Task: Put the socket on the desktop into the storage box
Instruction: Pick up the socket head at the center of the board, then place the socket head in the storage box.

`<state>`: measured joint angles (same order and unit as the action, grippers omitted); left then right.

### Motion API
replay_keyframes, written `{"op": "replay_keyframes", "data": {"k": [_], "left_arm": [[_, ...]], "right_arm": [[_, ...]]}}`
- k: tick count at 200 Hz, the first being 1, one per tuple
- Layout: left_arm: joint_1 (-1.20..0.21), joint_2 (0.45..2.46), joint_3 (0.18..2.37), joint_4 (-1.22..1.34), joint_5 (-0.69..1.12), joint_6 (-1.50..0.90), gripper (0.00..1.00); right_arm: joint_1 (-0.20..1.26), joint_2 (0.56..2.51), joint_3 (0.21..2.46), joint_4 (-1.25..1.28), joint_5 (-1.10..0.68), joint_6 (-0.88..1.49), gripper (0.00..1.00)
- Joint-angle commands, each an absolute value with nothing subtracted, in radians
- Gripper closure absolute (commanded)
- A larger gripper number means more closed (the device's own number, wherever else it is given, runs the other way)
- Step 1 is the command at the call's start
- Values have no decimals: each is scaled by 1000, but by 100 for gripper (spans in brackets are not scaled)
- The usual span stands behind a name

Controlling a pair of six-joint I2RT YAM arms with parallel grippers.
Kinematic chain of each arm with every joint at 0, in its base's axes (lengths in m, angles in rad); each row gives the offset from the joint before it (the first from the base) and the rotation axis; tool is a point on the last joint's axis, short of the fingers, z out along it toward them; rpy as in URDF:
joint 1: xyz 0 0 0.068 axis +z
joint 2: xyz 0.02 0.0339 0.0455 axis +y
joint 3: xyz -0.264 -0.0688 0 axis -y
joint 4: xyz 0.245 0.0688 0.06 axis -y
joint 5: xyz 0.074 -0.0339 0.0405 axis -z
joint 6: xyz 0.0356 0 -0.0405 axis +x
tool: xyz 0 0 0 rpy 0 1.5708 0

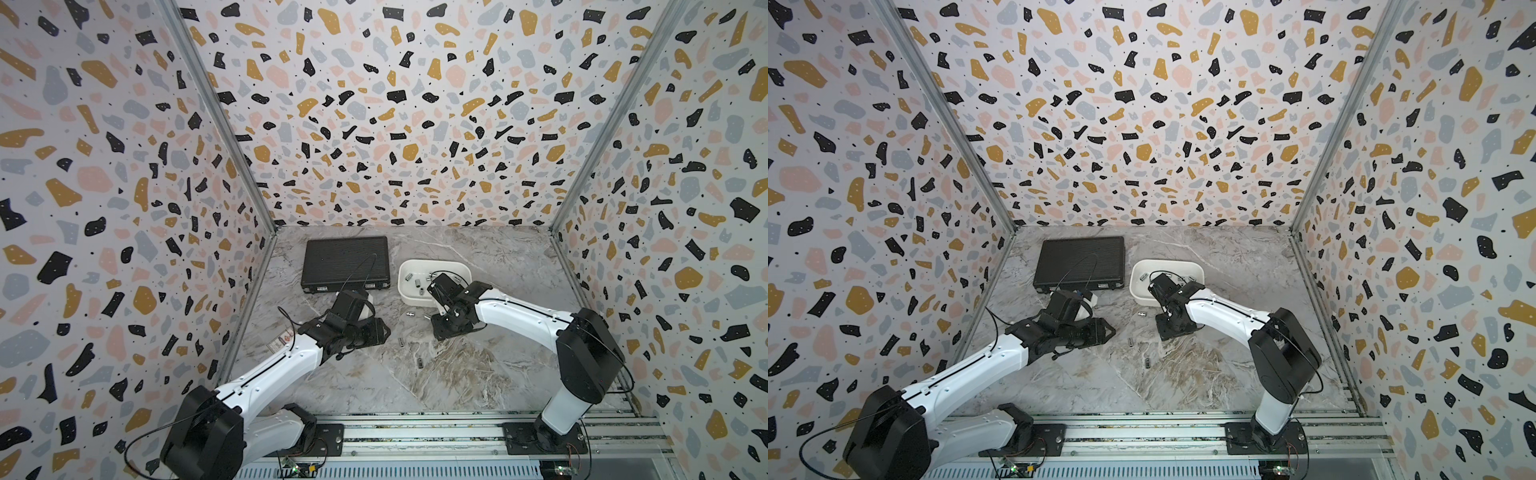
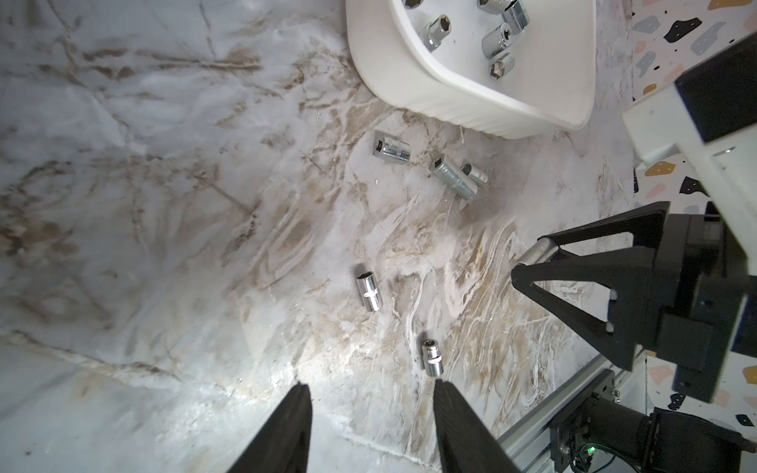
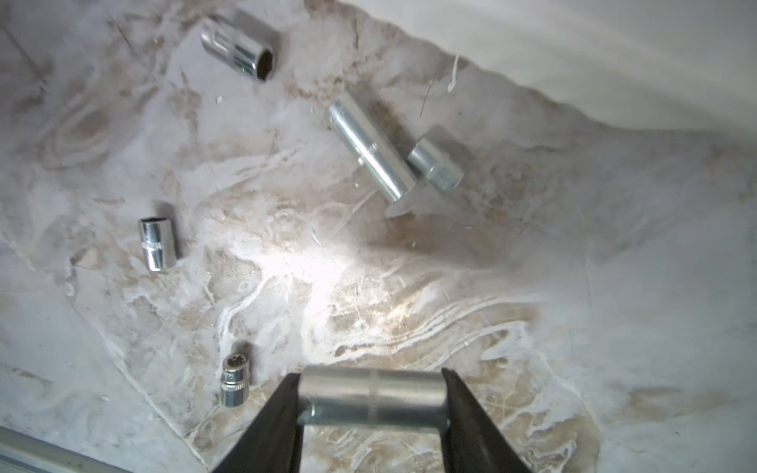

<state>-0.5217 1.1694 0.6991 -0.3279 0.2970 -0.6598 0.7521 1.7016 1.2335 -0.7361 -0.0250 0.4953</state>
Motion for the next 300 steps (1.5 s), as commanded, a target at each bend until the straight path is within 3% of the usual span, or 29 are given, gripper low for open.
{"op": "replay_keyframes", "data": {"k": [1,130,300], "left_arm": [[-523,1188,753,-282,310,-666,48],[-526,1313,889,-229,337,-660,48],[-526,1325,881,-228,287,-659,49]], "right_arm": [[724,1648,1299,-768,-32,468,55],[559,1761,1582,-835,-43,420,54],[471,2249,2101,-947,-84,407,53]]}}
